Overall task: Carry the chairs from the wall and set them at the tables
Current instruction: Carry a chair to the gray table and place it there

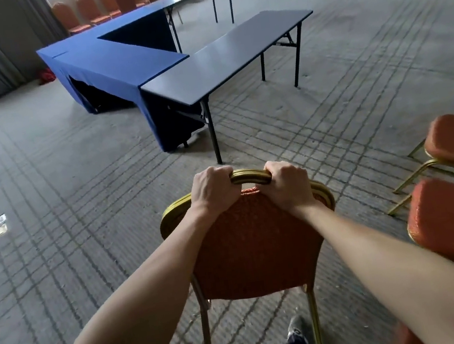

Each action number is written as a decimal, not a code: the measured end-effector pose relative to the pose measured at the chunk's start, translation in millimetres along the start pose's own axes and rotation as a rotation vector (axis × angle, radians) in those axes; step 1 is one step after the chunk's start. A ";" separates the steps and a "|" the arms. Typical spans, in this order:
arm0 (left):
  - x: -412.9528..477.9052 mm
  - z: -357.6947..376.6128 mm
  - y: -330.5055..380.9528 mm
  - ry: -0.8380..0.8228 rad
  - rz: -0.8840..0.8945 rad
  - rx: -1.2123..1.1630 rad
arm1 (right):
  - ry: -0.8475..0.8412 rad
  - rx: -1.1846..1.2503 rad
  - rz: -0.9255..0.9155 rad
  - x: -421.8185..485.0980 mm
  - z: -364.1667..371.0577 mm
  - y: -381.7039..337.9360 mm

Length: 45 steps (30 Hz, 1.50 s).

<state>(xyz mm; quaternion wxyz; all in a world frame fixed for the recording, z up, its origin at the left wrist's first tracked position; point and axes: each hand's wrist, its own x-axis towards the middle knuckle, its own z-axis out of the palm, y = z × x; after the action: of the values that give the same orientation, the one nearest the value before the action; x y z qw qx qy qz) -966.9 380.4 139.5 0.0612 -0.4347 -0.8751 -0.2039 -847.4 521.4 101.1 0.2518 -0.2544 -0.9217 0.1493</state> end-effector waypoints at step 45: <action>741.1 228.0 -37.3 -0.033 -0.305 0.067 | -0.133 -0.034 -0.176 726.3 174.4 327.0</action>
<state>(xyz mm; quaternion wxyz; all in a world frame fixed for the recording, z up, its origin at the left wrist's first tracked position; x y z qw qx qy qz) -1435.8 999.0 131.5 0.0295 -0.2977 -0.9382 -0.1741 -1353.0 1161.1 106.6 0.1977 -0.1664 -0.9576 0.1278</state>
